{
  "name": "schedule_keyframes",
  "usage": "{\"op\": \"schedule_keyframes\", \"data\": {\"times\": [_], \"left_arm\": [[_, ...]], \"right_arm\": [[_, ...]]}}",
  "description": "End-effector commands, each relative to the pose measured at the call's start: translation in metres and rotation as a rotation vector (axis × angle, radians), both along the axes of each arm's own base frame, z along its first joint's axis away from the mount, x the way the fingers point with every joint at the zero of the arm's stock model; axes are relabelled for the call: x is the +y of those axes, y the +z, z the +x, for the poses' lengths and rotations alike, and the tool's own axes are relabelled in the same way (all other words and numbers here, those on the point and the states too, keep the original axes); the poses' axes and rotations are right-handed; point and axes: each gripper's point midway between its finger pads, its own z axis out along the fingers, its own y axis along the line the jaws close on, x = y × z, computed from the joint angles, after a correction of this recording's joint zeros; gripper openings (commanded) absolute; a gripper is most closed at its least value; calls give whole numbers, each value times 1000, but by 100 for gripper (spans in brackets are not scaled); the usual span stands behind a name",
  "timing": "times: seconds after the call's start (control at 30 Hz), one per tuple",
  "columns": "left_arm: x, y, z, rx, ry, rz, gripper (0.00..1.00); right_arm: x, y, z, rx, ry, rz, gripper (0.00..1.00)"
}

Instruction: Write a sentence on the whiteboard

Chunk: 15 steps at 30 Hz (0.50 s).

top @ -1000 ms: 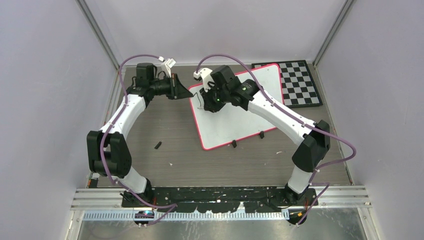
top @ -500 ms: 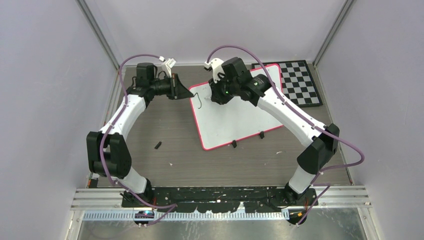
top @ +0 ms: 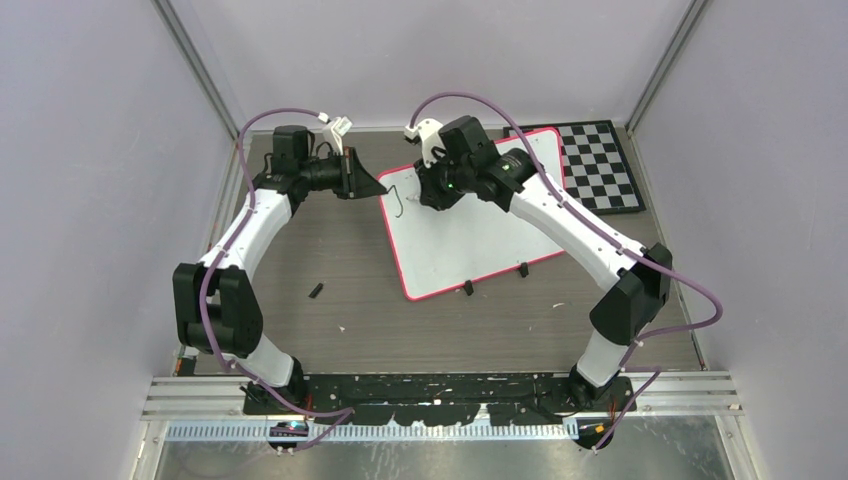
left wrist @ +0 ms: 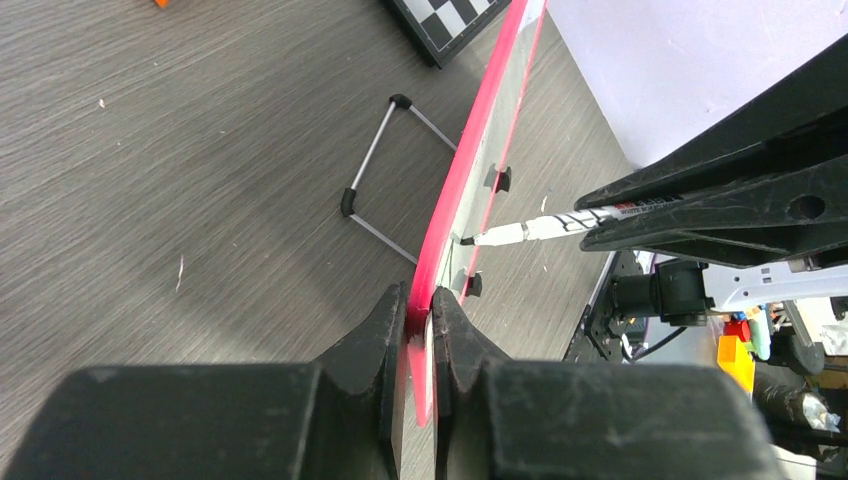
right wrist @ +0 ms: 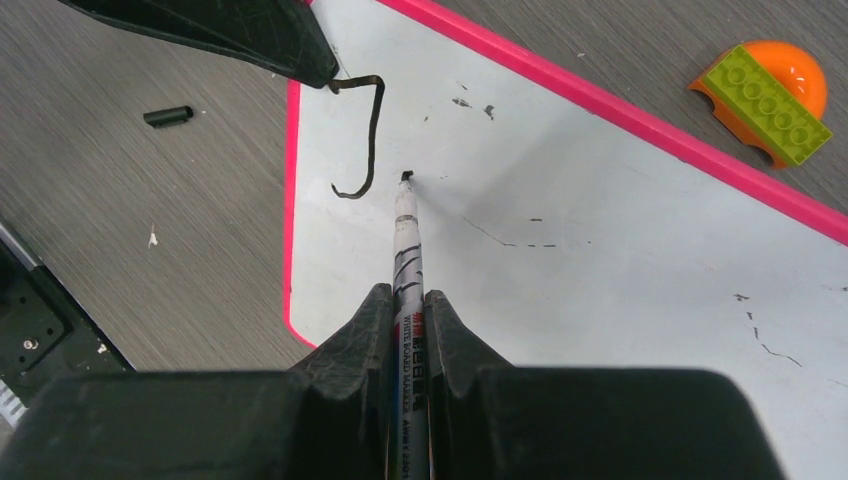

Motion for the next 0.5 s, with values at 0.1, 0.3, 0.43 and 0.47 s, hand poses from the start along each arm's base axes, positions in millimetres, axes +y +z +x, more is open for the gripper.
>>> {"op": "schedule_keyframes", "data": {"times": [0.1, 0.3, 0.43, 0.47], "left_arm": [[0, 20, 2, -94, 3, 1, 0], [1, 18, 1, -96, 4, 5, 0], [1, 19, 1, -96, 4, 5, 0], [1, 19, 1, -97, 3, 5, 0]], "right_arm": [[9, 9, 1, -23, 17, 32, 0], [1, -1, -6, -14, 27, 1, 0], [-8, -4, -9, -20, 20, -21, 0], [-10, -3, -9, -23, 17, -25, 0]]}}
